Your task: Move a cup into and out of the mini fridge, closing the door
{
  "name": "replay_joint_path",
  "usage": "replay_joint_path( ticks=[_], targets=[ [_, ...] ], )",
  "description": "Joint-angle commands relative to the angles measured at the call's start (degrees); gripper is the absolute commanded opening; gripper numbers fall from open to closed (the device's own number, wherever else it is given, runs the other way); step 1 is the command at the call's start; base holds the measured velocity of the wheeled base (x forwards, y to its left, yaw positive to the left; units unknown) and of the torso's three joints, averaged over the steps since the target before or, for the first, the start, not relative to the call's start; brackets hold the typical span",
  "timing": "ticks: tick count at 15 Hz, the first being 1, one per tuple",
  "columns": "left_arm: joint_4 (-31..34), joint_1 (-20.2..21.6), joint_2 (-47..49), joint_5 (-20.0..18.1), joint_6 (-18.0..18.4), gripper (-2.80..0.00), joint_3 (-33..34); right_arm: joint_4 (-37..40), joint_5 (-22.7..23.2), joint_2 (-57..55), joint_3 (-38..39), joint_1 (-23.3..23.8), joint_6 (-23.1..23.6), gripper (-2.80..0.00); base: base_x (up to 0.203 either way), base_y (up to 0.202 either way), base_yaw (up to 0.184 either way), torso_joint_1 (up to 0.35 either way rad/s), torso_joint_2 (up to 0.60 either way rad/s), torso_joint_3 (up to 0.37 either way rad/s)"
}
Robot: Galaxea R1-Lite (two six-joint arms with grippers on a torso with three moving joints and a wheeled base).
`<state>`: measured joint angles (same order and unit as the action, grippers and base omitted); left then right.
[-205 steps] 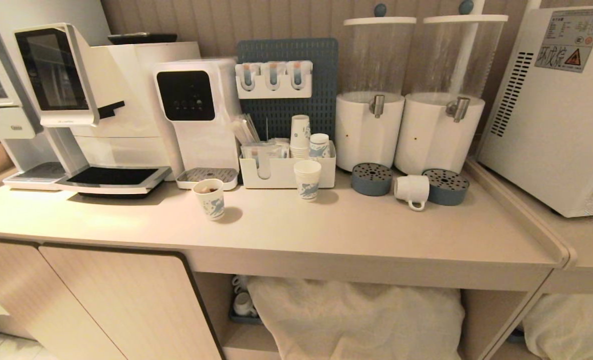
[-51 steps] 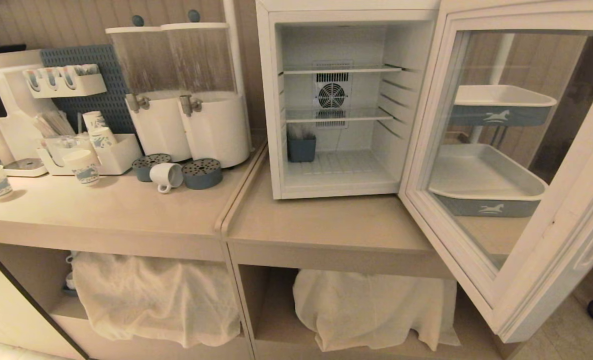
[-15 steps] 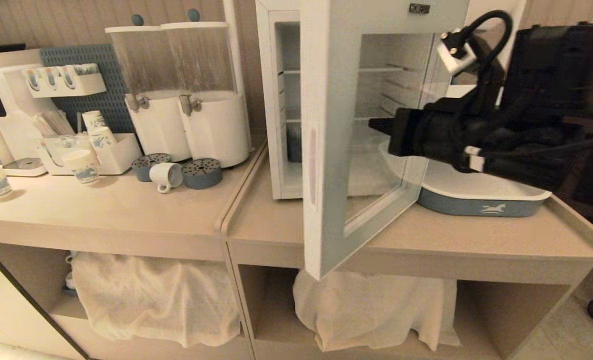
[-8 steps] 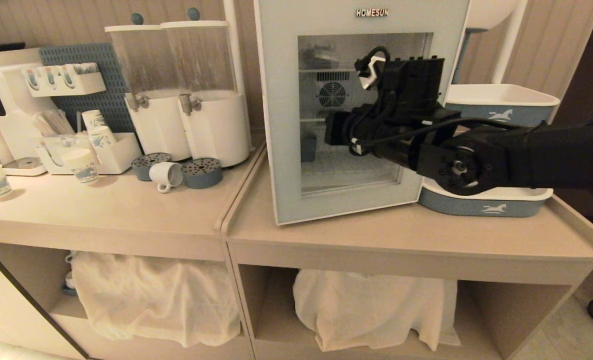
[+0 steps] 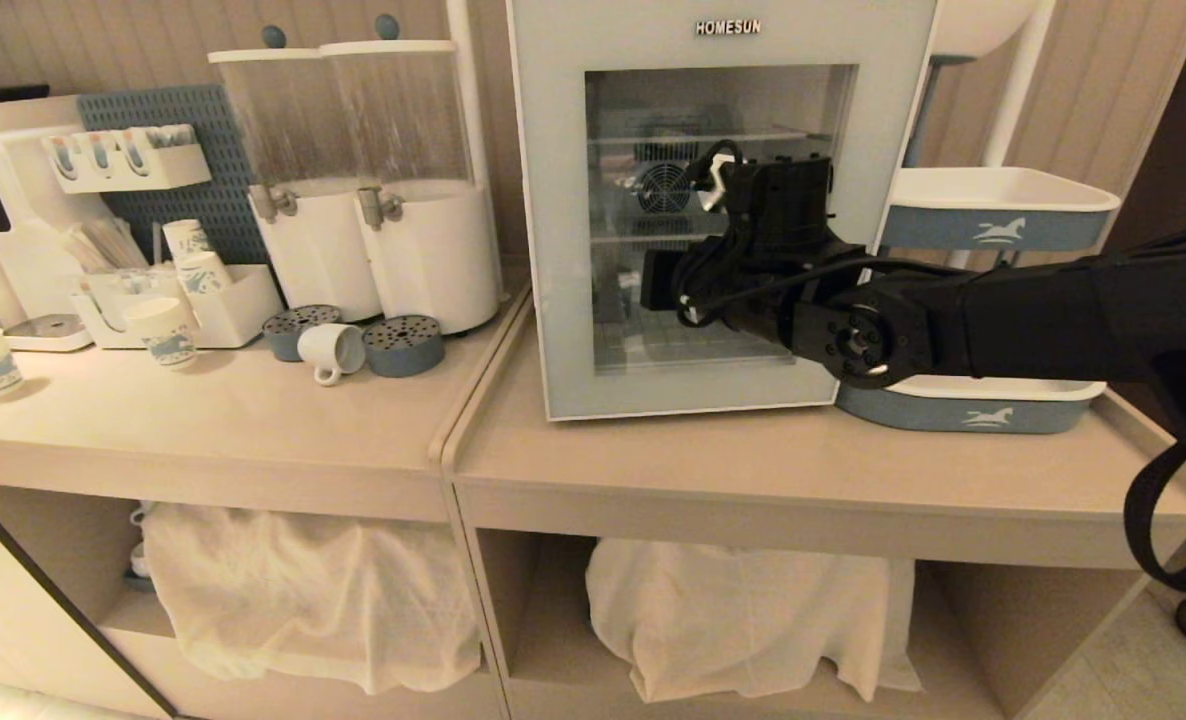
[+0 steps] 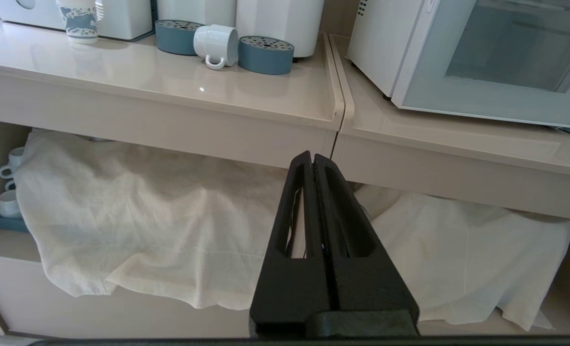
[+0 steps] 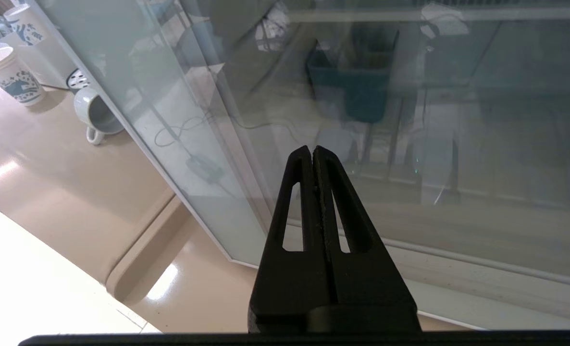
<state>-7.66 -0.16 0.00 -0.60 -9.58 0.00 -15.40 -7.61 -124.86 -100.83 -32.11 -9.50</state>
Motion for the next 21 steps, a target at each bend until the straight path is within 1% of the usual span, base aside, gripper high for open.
replay_joint_path(
  ticks=[1, 4, 6, 11, 13, 15, 17, 21],
  targets=[
    [-0.1, 0.0, -0.3, 0.0, 0.0, -2.8, 2.3, -0.1, -0.2, 1.0, 1.2, 0.0, -0.4, -2.8, 0.0, 0.0, 0.0, 0.0, 0.0, 0.0],
    [-0.1, 0.0, -0.3, 0.0, 0.0, -2.8, 2.3, -0.4, -0.6, 7.6, 9.5, 0.6, -0.8, -2.8, 0.0, 0.0, 0.0, 0.0, 0.0, 0.0],
    [0.0, 0.0, -0.3, 0.0, 0.0, -2.8, 2.3, -0.5, -0.7, 15.3, 16.0, 2.3, -0.8, -2.8, 0.0, 0.0, 0.0, 0.0, 0.0, 0.0],
    [-0.1, 0.0, -0.3, 0.0, -0.1, -2.8, 2.3, -0.2, -0.3, 40.3, 35.8, 10.3, -0.8, -2.8, 0.0, 0.0, 0.0, 0.0, 0.0, 0.0],
    [0.0, 0.0, -0.3, 0.0, -0.1, -2.8, 2.3, 1.6, -0.3, 50.3, 41.2, 14.4, -0.8, -2.8, 0.0, 0.0, 0.0, 0.0, 0.0, 0.0],
    [-0.1, 0.0, -0.3, 0.0, 0.0, -2.8, 2.3, 6.3, -0.5, 61.2, 44.3, 18.4, -1.1, -2.8, 0.0, 0.0, 0.0, 0.0, 0.0, 0.0],
    [-0.1, 0.0, -0.3, 0.0, -0.1, -2.8, 2.3, 13.5, -1.0, 71.4, 46.1, 20.5, -2.7, -2.8, 0.0, 0.0, 0.0, 0.0, 0.0, 0.0],
    [-0.1, 0.0, -0.3, 0.0, -0.1, -2.8, 2.3, 26.3, -7.2, 90.5, 49.6, 22.5, -7.1, -2.8, 0.0, 0.0, 0.0, 0.0, 0.0, 0.0]
  ],
)
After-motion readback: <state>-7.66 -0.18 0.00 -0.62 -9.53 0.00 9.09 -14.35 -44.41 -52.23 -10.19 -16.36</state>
